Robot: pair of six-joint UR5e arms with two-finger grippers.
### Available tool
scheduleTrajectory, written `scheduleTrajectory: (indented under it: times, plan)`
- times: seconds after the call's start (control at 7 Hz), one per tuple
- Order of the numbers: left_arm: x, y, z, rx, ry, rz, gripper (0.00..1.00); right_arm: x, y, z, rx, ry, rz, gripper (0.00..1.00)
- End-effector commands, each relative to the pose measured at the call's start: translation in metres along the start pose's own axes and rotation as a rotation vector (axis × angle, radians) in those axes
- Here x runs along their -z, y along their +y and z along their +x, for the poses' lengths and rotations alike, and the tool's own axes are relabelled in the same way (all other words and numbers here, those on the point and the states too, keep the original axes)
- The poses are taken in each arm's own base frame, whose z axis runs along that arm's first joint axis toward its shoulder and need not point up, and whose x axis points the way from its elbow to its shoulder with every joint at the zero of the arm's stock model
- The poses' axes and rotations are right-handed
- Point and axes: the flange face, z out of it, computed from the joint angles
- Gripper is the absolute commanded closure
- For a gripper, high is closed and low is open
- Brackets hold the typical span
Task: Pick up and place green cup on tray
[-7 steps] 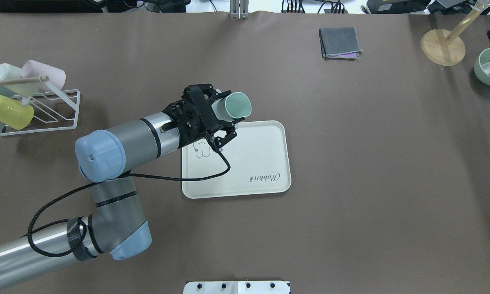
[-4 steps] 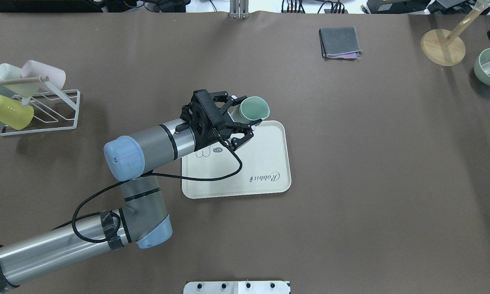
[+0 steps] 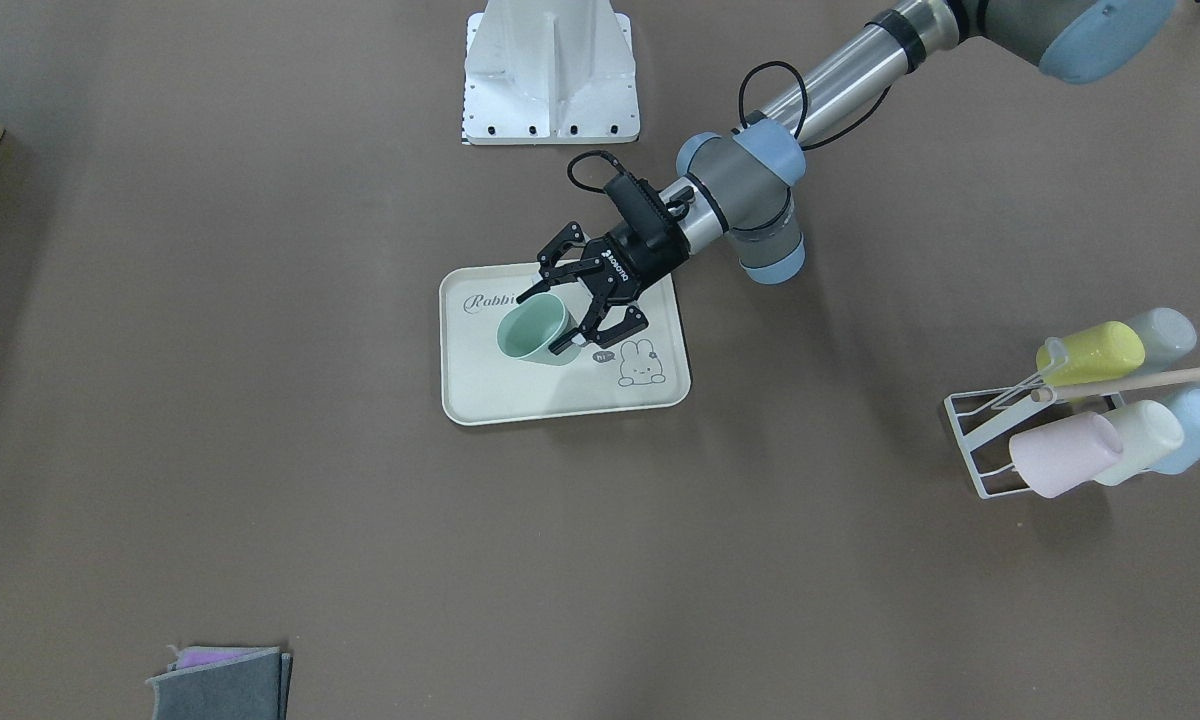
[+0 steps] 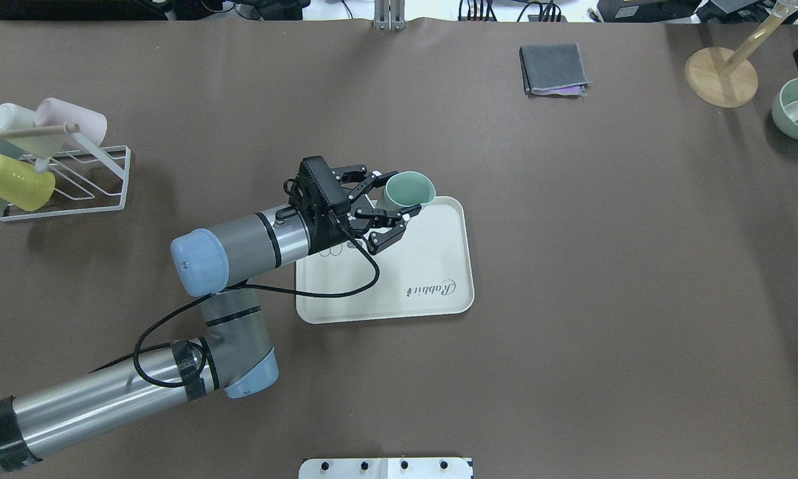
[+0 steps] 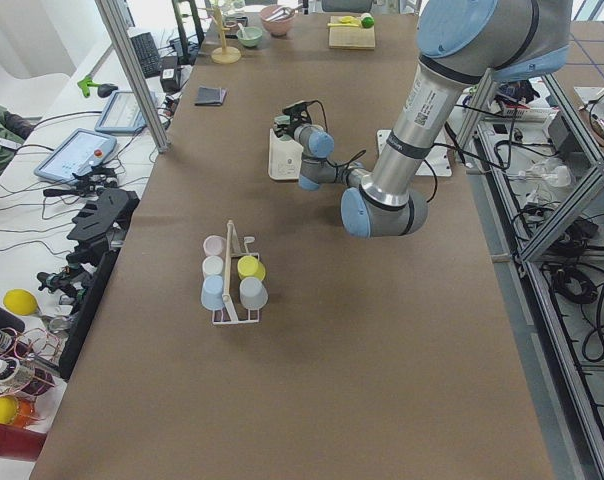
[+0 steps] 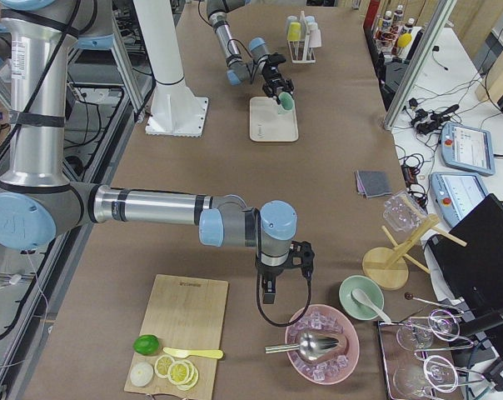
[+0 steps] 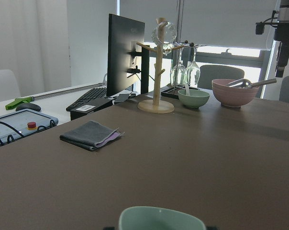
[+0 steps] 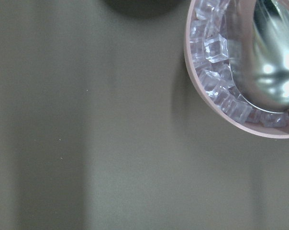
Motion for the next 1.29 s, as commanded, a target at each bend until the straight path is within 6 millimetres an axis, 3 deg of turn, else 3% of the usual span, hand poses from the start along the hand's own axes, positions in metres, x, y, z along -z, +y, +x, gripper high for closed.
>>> scheduleTrajectory:
  times: [0.0,0.43,1.0,1.14]
  plan:
    - [0.004,0.012,0.001,0.009,0.007,0.019,0.47,-0.003,0.004,0.003,-0.007,0.003,-0.009,0.0]
    - [0.0,0.027,0.019,0.022,0.007,0.01,0.45,-0.005,0.003,0.008,-0.005,0.063,-0.012,0.0]
    - [0.0,0.038,0.018,0.012,-0.006,-0.028,0.39,-0.012,0.009,0.014,-0.019,0.054,-0.03,0.0]
    - [0.001,0.039,0.016,0.011,-0.009,-0.03,0.02,-0.018,0.017,0.019,-0.028,0.06,-0.042,0.0]
